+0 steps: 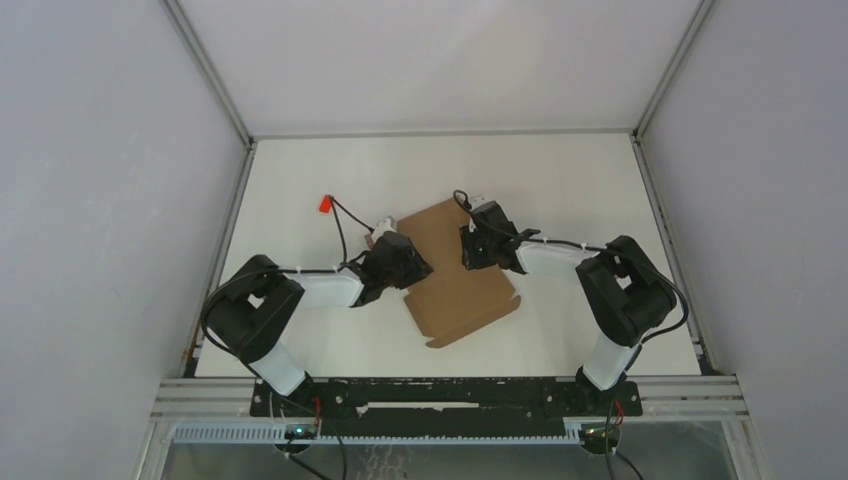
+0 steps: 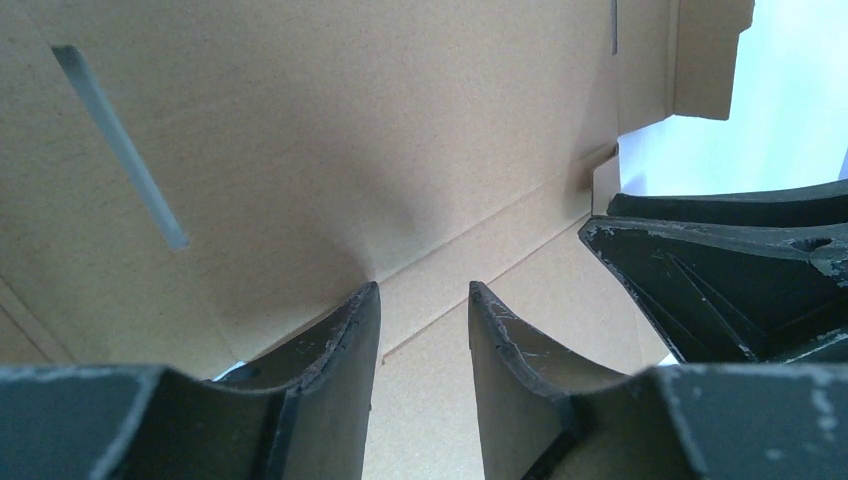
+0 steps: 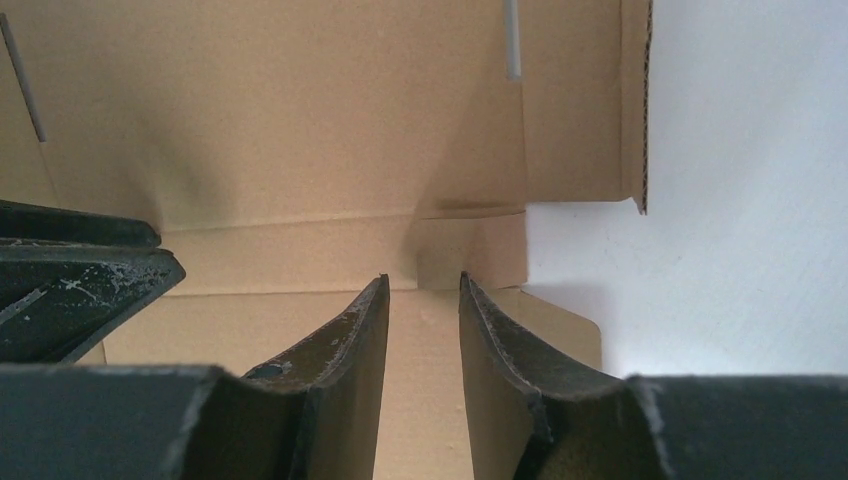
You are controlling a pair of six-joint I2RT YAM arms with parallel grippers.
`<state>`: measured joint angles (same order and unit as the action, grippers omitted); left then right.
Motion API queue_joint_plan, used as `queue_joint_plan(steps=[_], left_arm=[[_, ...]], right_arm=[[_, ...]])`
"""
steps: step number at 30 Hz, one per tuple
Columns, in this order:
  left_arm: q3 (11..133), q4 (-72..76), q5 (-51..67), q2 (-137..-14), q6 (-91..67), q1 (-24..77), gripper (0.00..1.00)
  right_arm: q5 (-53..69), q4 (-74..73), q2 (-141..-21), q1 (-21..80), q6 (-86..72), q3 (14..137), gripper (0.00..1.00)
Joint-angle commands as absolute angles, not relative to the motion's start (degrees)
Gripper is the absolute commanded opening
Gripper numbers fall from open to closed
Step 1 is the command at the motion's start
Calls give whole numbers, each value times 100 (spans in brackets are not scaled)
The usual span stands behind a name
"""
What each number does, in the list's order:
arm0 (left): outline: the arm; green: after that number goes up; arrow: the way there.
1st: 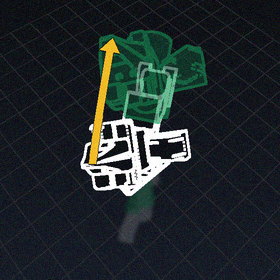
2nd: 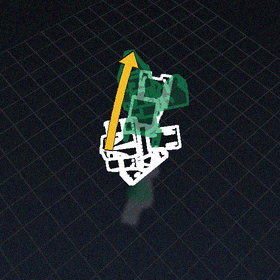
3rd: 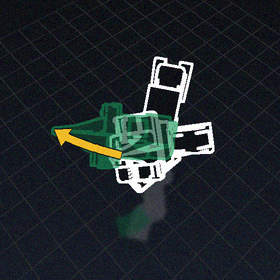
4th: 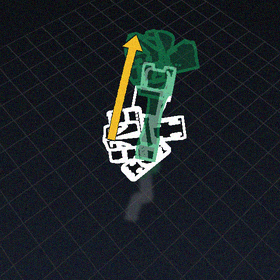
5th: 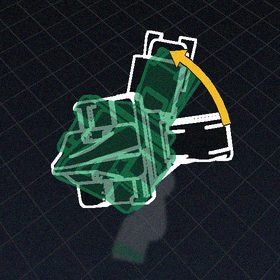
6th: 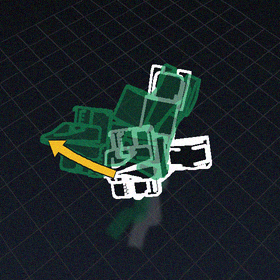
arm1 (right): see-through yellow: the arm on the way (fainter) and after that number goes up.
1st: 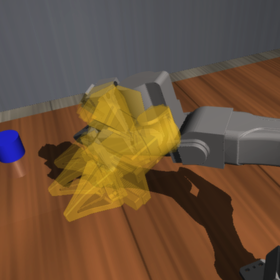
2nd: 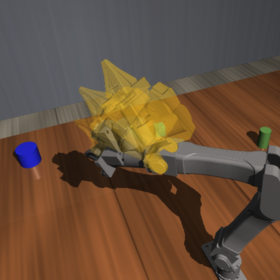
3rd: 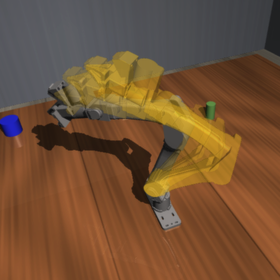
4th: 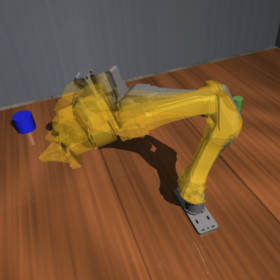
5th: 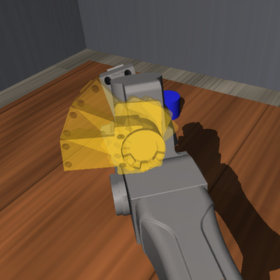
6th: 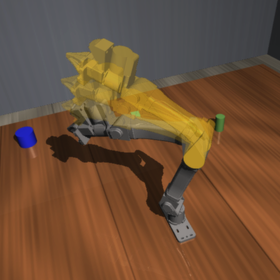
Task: Fold the paper box
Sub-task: Fold the paper box at the center of the board.
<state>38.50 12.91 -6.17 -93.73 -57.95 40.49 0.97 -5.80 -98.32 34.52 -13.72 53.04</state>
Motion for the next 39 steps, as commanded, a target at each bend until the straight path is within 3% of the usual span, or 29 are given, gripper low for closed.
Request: queue_joint_plan(steps=[1, 23, 39], left_arm=[[3846, 668, -435, -9676, -5569, 4140, 44], [3866, 729, -355, -9807, -5516, 4137, 43], [3858, 782, -287, -9857, -5514, 4138, 43]], right_arm=[[289, -469, -9997, 3490, -1299, 5514, 40], [801, -404, -10214, 3195, -1459, 5571, 41], [1624, -877, -10305, 2619, -1744, 6019, 31]])
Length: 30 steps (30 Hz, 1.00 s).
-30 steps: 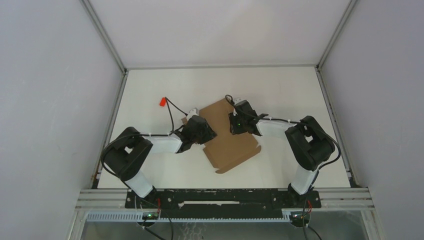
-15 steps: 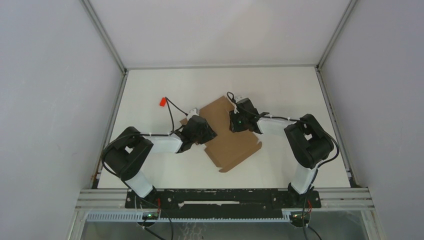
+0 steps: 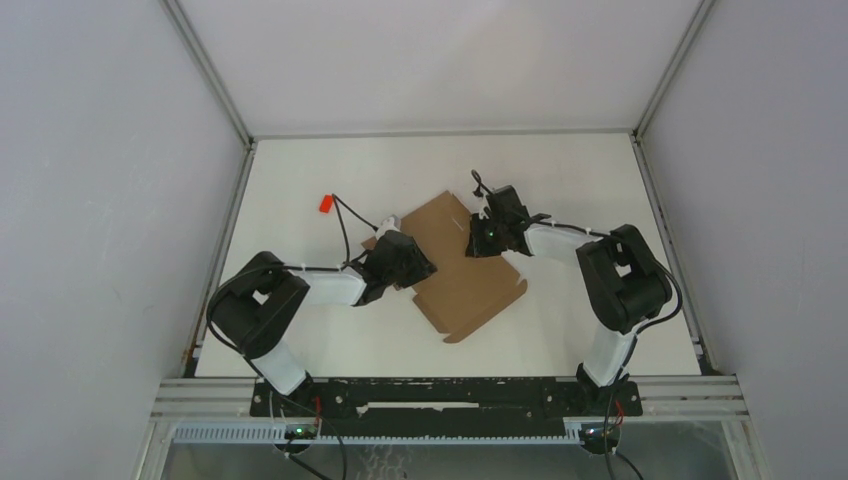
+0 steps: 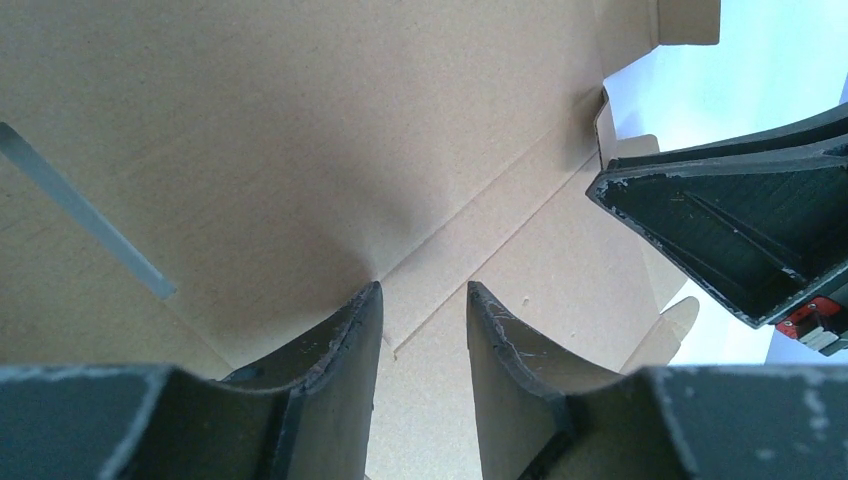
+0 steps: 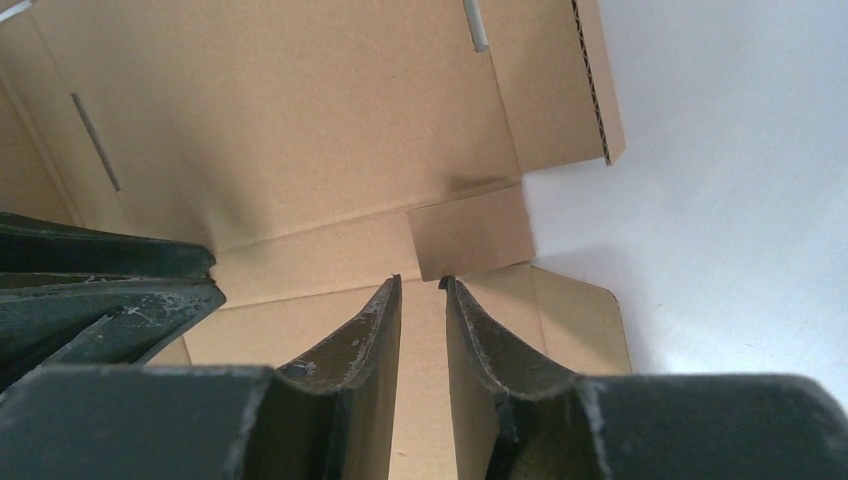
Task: Fold the paper box
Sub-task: Fold the paper box at the center of the board.
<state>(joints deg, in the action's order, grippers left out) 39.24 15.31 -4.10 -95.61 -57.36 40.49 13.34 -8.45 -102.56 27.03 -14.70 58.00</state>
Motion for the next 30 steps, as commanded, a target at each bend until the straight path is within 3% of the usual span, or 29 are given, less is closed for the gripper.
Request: queue_joint_plan(steps=[1, 23, 27, 30], left_arm=[[3858, 782, -282, -9861, -5512, 4134, 43], [4076, 565, -175, -10002, -5208, 4132, 43], [4261, 377, -106, -10095, -5007, 4134, 43], [4459, 212, -44, -10212, -4858, 4133, 43]], right_arm=[[1662, -852, -10316, 2589, -1806, 6018, 31], [1512, -1140, -9371, 2157, -1415, 5982, 35], [1338, -1345, -9256, 1859, -1398, 5969, 30], [1259, -1461, -9326, 1656, -1348, 5974, 17]])
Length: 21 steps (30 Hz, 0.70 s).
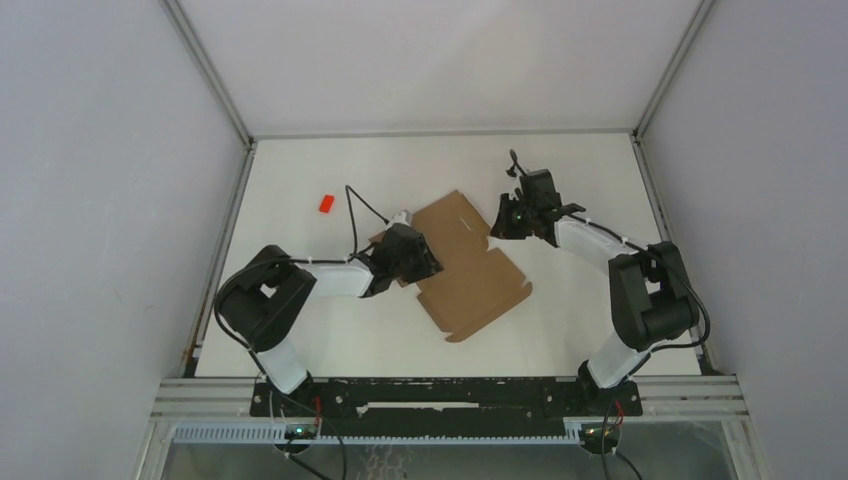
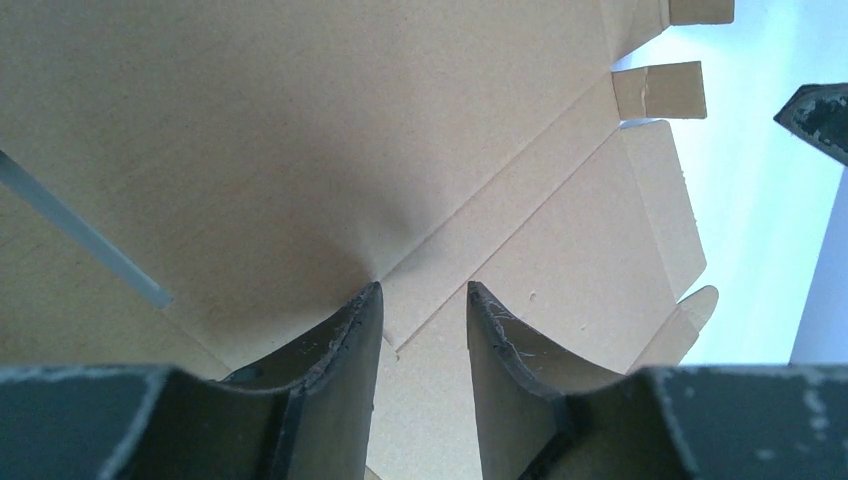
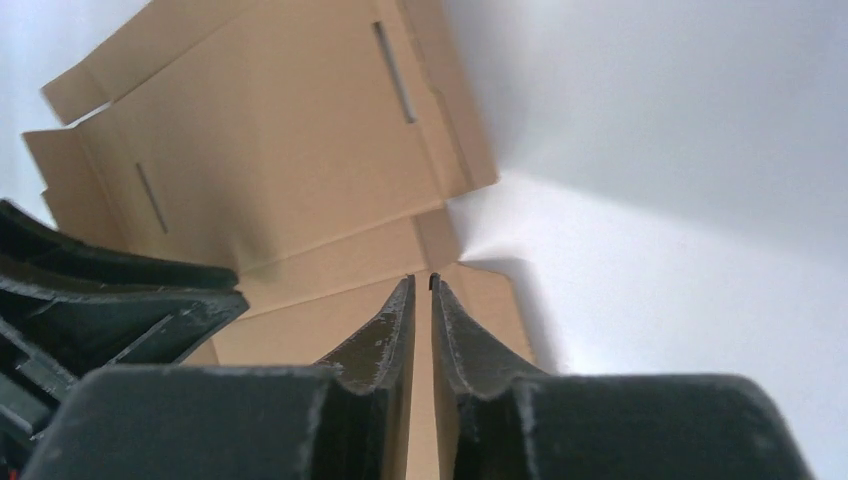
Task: Fold the paper box
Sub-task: Fold the paper box at the center of the board.
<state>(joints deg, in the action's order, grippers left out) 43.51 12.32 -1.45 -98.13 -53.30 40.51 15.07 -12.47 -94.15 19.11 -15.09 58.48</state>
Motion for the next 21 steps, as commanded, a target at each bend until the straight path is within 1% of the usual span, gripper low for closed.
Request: queue_joint_plan(steps=[1, 6, 21], left_arm=[[4490, 203, -44, -10230, -4821, 4132, 43], [4640, 147, 235, -10345, -4686, 4133, 43], [4858, 41, 457, -10490, -4412, 4152, 45]], right_arm=[[1193, -1502, -9365, 1614, -1349, 5970, 14], [1237, -1477, -9555, 1536, -1358, 5980, 10], [1477, -1231, -9887, 1679, -1293, 5985, 10]])
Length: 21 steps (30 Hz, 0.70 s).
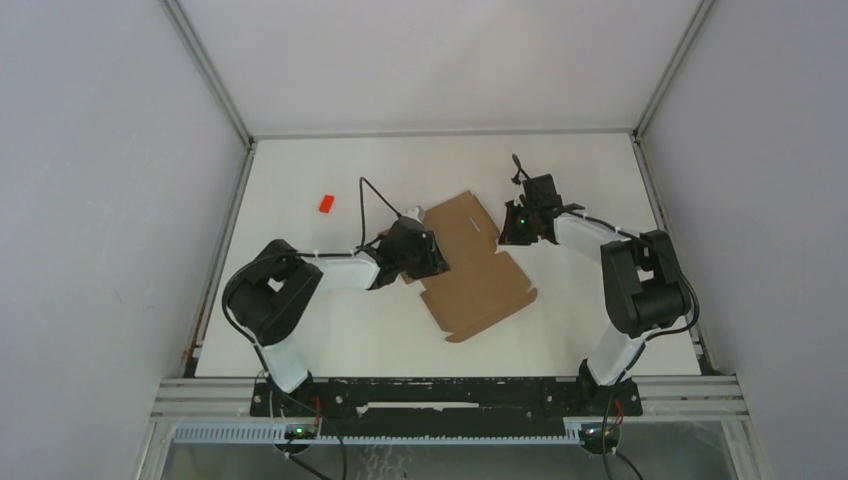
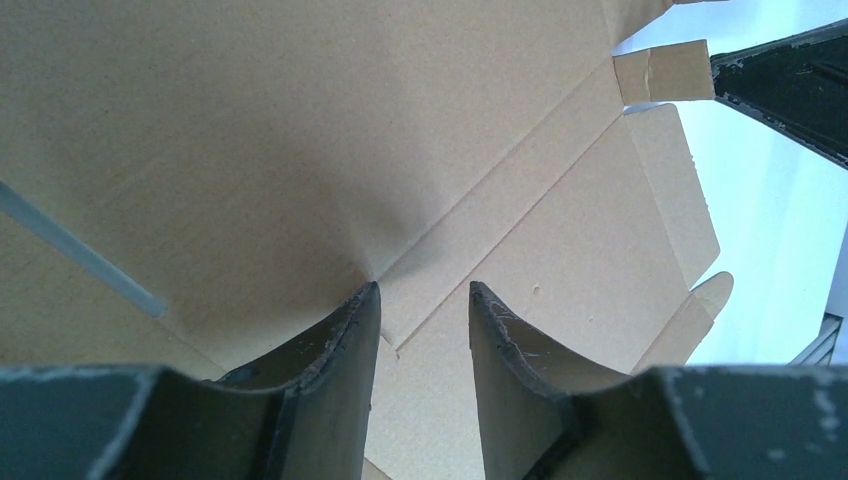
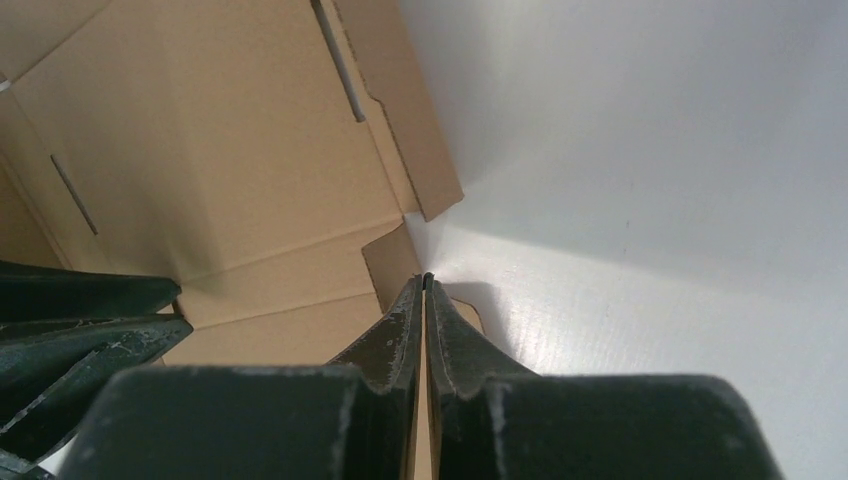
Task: Fold the paper box
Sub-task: Fold the paper box at the center of the board.
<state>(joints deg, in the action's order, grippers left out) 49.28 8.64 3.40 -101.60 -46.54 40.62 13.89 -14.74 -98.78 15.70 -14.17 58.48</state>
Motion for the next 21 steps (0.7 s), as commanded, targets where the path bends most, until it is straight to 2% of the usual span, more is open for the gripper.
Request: queue_joint_plan(steps=[1, 21], left_arm=[[4860, 38, 463, -10494, -4412, 4153, 45], [4830, 40, 474, -10494, -4412, 4212, 45]], right_arm=[[1484, -1204, -9890, 1693, -1292, 5978, 10], [1467, -1216, -10127, 2009, -1249, 6123, 11]])
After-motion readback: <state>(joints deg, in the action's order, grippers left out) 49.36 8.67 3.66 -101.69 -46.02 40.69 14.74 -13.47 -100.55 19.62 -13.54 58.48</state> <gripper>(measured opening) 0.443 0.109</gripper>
